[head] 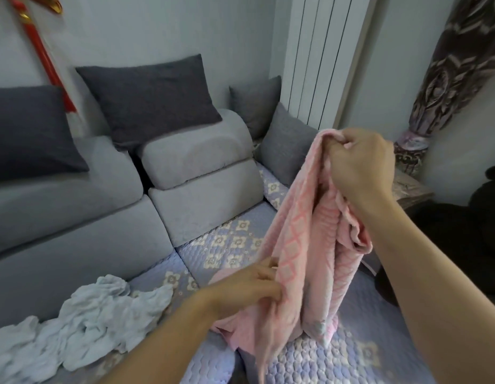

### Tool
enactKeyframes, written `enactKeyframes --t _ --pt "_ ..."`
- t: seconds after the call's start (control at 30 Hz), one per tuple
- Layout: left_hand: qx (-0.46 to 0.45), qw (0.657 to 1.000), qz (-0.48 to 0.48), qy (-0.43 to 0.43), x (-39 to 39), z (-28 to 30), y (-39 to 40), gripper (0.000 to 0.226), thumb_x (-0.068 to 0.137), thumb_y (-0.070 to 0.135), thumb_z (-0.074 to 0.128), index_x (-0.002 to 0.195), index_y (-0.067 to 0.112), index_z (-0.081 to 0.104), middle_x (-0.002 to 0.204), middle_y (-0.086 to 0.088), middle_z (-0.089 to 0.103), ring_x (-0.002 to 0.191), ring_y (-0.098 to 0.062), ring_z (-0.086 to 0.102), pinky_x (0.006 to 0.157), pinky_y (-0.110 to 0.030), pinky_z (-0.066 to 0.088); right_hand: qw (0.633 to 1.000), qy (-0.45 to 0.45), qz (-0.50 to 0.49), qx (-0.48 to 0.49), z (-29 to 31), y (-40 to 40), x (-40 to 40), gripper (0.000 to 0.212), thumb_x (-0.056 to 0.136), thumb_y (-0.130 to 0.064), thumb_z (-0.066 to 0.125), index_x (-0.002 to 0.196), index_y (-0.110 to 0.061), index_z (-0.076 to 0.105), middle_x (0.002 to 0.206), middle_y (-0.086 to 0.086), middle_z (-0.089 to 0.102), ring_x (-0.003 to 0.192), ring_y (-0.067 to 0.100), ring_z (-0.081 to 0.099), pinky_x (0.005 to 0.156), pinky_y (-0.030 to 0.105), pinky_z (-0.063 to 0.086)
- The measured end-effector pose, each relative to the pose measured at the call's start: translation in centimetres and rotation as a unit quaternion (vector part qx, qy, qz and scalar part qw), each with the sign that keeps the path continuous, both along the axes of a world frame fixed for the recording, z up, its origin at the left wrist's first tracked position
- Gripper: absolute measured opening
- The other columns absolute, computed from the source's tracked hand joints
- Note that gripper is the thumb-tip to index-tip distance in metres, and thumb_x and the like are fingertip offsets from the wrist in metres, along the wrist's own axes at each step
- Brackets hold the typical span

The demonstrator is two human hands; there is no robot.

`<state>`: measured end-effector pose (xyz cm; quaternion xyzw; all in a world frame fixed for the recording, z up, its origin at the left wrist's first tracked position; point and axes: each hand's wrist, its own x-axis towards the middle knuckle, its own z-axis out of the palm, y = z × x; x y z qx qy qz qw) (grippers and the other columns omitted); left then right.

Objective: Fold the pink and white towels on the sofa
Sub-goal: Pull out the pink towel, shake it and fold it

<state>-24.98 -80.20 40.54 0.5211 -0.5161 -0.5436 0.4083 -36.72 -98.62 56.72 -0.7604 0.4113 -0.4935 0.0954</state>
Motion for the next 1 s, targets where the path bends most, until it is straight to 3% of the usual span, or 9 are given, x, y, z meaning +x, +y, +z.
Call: enactKeyframes --t 0.07,0.17,0.43,0.57,0.63,0.7,0.77,0.87,1.0 --pt "-0.011 0.986 0.069 -0.152 -1.6 -2.1 -1.4 0.019 0.087 0.041 0.056 0.076 0.037 0.071 0.101 0.031 0.061 0.09 0.009 0.059 0.078 -0.015 0.044 1.0 -0.007 0.017 0.007 -0.2 0.6 0.1 0.034 0.088 -0.04 0.051 0.073 -0.014 0.067 0.06 -0.004 0.063 0.061 0.021 0.059 0.057 0.035 0.047" --pt "-0.037 0.95 0.167 -0.262 -4.1 -4.8 -2.3 0.035 0.094 0.051 0.046 0.07 0.029 0.058 0.062 0.014 0.056 0.057 -0.002 0.051 0.063 -0.032 0.047 0.999 -0.006 0.029 0.013 -0.5 0.6 -0.3 0.034 0.088 -0.041 0.05 0.068 -0.018 0.065 0.059 -0.005 0.061 0.062 0.022 0.059 0.057 0.036 0.046" --pt "-0.18 0.841 0.413 -0.299 -3.3 -8.6 0.0 0.025 0.1 0.03 0.052 0.077 0.039 0.045 0.084 0.019 0.049 0.074 0.003 0.056 0.064 -0.008 0.042 0.999 0.009 -0.043 -0.004 -0.9 -0.4 -2.9 0.037 0.088 -0.037 0.049 0.057 -0.018 0.048 0.051 -0.003 0.048 0.057 0.024 0.048 0.053 0.032 0.028" --pt "-0.173 0.842 0.261 -0.44 0.5 -11.5 2.2 0.017 0.094 0.015 0.062 0.111 0.016 0.062 0.113 0.005 0.047 0.083 -0.005 0.054 0.077 -0.015 0.047 0.998 -0.016 -0.068 0.001 -1.7 -0.8 -3.4 0.039 0.089 -0.036 0.047 0.067 -0.006 0.055 0.051 0.001 0.048 0.055 0.026 0.048 0.053 0.036 0.034" --pt "-0.025 0.888 0.186 -0.419 1.0 -13.0 2.9 0.026 0.099 0.022 0.057 0.122 0.014 0.067 0.122 0.003 0.058 0.088 -0.01 0.06 0.081 -0.019 0.048 0.996 -0.029 -0.078 0.018 -1.8 -1.2 -3.2 0.039 0.088 -0.037 0.045 0.066 -0.006 0.055 0.051 0.0 0.047 0.058 0.028 0.049 0.056 0.038 0.038" --pt "0.064 0.921 0.231 -0.306 1.5 -13.5 4.3 0.017 0.098 0.022 0.06 0.107 0.021 0.075 0.098 0.015 0.072 0.081 -0.001 0.065 0.075 -0.02 0.051 0.995 -0.037 -0.086 0.035 -1.7 -1.6 -3.0 0.038 0.088 -0.038 0.045 0.062 -0.012 0.055 0.052 -0.003 0.047 0.066 0.033 0.052 0.061 0.042 0.043" --pt "0.078 0.907 0.345 -0.228 3.4 -13.3 6.1 0.019 0.097 0.019 0.064 0.083 0.03 0.071 0.069 0.017 0.071 0.064 0.007 0.063 0.064 -0.027 0.053 0.993 -0.041 -0.099 0.04 -2.1 -2.6 -3.3 0.036 0.088 -0.04 0.045 0.067 -0.015 0.062 0.056 -0.003 0.052 0.072 0.033 0.054 0.065 0.038 0.04" --pt "0.029 0.853 0.484 -0.193 8.4 -11.2 8.7 0.027 0.098 0.019 0.064 0.084 0.043 0.067 0.067 0.01 0.071 0.053 0.003 0.062 0.05 -0.017 0.049 0.992 -0.035 -0.111 0.037 -3.6 -3.6 -4.0 0.038 0.089 -0.042 0.045 0.09 -0.016 0.073 0.074 0.007 0.067 0.079 0.035 0.058 0.069 0.037 0.041" --pt "-0.034 0.837 0.463 -0.289 13.6 -8.7 9.7 0.028 0.089 0.003 0.071 0.085 0.031 0.074 0.087 0.008 0.073 0.079 -0.004 0.064 0.072 -0.006 0.043 0.991 -0.045 -0.093 0.082 -6.2 -3.2 -4.0 0.042 0.087 -0.045 0.048 0.1 -0.014 0.073 0.079 0.01 0.069 0.083 0.039 0.062 0.075 0.042 0.049"
